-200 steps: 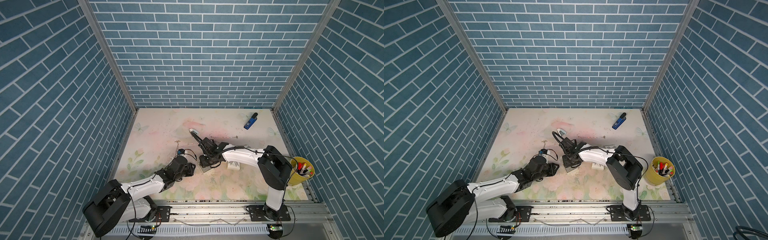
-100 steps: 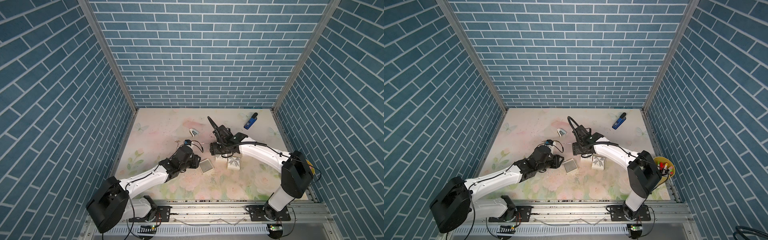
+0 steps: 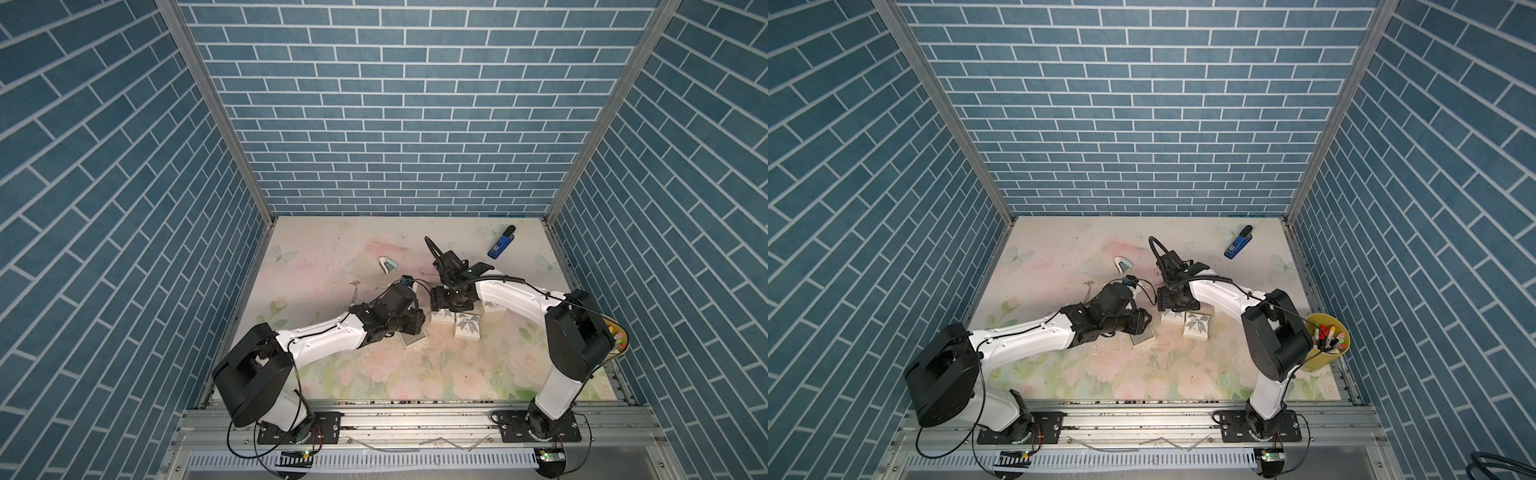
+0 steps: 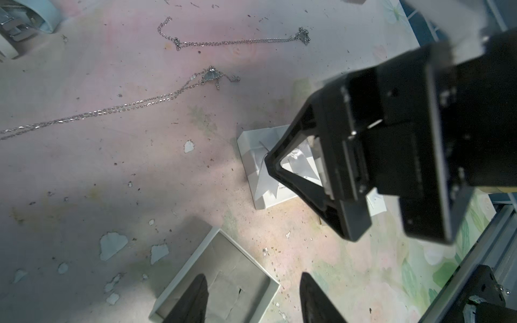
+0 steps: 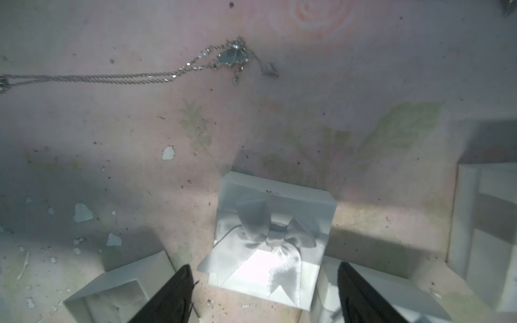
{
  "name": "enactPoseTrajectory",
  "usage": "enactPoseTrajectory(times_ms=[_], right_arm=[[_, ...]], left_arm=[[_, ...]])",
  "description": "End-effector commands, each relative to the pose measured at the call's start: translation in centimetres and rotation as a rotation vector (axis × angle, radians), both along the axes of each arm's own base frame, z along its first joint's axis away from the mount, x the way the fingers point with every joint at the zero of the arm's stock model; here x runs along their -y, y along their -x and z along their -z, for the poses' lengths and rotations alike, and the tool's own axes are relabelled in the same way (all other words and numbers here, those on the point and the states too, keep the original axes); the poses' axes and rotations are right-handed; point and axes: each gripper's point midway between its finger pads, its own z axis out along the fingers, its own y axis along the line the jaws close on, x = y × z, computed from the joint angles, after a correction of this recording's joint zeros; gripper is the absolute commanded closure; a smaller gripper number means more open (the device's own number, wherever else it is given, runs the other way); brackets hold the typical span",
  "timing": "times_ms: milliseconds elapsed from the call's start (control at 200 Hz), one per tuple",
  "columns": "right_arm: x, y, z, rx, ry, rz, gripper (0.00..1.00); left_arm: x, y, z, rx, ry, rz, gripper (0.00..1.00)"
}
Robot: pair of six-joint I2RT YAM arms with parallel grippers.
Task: Take the necklace out of the lift-off lid jewelry box
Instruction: Pick up the lid from the center of the board.
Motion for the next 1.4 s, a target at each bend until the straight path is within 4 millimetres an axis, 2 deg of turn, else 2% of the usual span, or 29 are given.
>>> enactPoseTrajectory(times_ms=[0,155,395,640,950,1145,1155,1265,1395], right_arm=[[0.4,-0.1,0.6,-0.034,0.033,0.031,0.1],[1.1,-0.2,1.6,-0.052,0.081,0.038,0.09],[0.1,-0.5,2.7,-0.082,0.063,0.018,0.11],[-0.5,-0.7,3.1,-0.104,0.06,-0.01,0.22],[-0.7,-0.6,0.3,-0.055,0.021,-0.045,0.27],[-1.9,0.4,-2.1,-0.033,-0.053,-0.126,0.3],[-1.9,0.4,-2.2,-0.03,-0.056,-0.132,0.3],[-2.7,1.4,-3.3,-0.015,-0.079,-0.19,0.32],[-4.7,3.4,-4.1,-0.039,-0.148,-0.293,0.34]], left_arm=[[-0.1,0.1,0.3,0.001,-0.03,0.016,0.46],[-0.3,0.2,0.4,0.004,-0.042,0.02,0.46],[-0.5,0.3,0.6,0.005,-0.049,0.023,0.46],[-0.9,0.4,0.6,0.009,-0.054,0.017,0.46],[-2.8,0.7,-0.1,0.029,-0.044,-0.027,0.46],[-4.8,1.2,-1.0,0.023,0.037,-0.093,0.46],[-5.2,1.5,-0.3,0.01,0.028,-0.099,0.46],[-6.5,2.1,0.4,-0.02,0.073,-0.14,0.48],[-7.5,3.1,1.8,-0.057,0.123,-0.165,0.55]])
